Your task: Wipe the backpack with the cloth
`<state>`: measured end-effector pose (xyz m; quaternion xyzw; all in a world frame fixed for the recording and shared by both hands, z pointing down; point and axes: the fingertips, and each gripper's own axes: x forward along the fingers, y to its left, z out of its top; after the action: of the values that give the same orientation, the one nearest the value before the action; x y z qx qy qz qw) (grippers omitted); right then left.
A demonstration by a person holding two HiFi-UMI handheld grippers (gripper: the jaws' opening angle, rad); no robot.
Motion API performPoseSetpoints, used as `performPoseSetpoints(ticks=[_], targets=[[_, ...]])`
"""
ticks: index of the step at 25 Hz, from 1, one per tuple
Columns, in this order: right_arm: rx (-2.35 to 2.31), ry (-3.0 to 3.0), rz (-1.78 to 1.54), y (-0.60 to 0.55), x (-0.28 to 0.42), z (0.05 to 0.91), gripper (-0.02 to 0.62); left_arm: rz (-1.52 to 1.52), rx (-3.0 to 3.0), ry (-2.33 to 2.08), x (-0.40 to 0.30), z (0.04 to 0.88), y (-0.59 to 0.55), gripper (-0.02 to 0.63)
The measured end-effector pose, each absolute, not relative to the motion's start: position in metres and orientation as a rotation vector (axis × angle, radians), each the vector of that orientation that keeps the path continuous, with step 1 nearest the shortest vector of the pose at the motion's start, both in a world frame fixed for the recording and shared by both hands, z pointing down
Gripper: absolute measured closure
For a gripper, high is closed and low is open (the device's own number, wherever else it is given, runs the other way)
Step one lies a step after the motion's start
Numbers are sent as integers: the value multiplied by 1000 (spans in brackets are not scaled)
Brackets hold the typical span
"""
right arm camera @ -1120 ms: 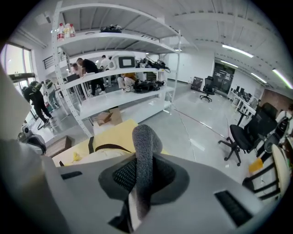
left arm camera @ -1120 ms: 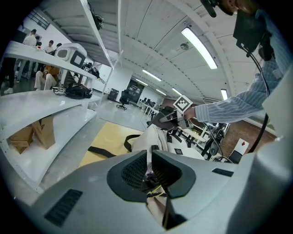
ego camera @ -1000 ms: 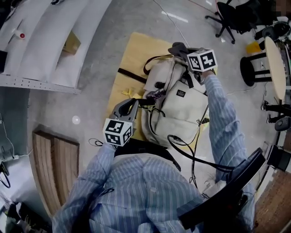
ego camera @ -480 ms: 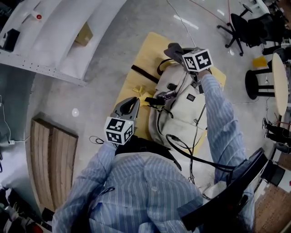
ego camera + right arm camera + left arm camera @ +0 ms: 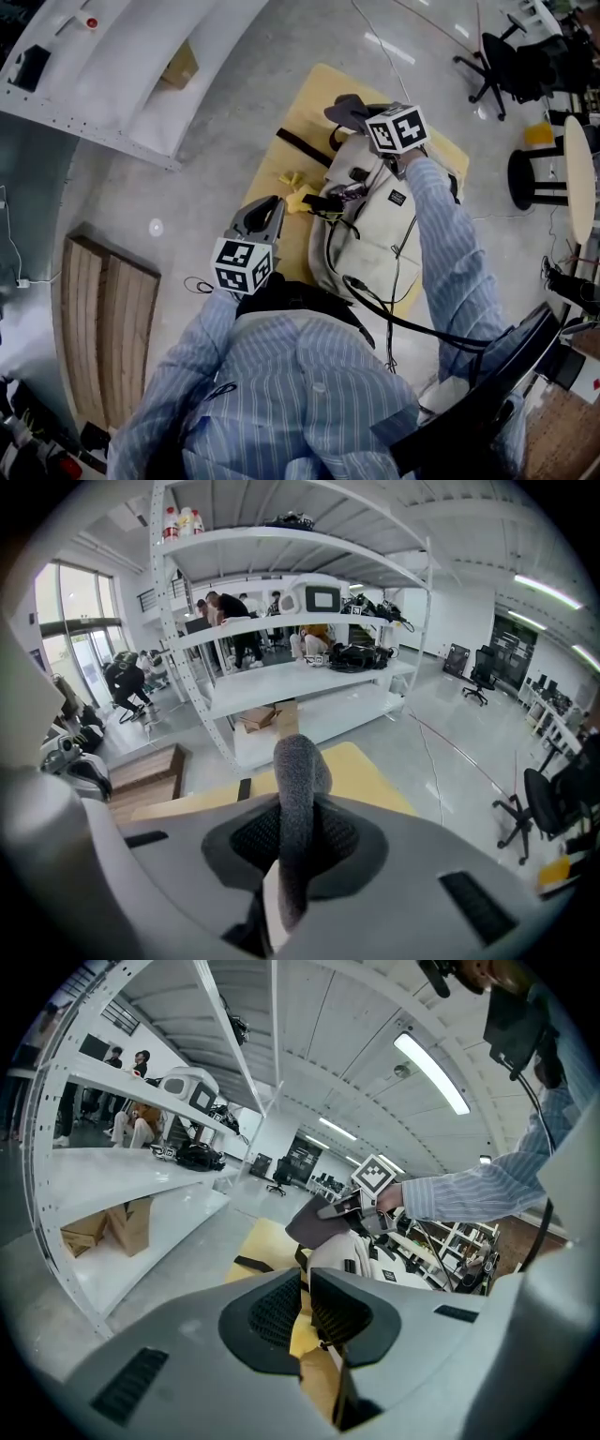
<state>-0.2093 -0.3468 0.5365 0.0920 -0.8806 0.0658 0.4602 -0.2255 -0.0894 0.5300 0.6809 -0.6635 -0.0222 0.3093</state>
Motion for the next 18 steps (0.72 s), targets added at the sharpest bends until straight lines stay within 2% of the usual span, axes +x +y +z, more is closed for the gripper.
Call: performPoseSetpoints(ticks=[18], targets=[[109,-2247,303,-231,-166,546,548,-65,1771,-1809,-208,521,-78,572]])
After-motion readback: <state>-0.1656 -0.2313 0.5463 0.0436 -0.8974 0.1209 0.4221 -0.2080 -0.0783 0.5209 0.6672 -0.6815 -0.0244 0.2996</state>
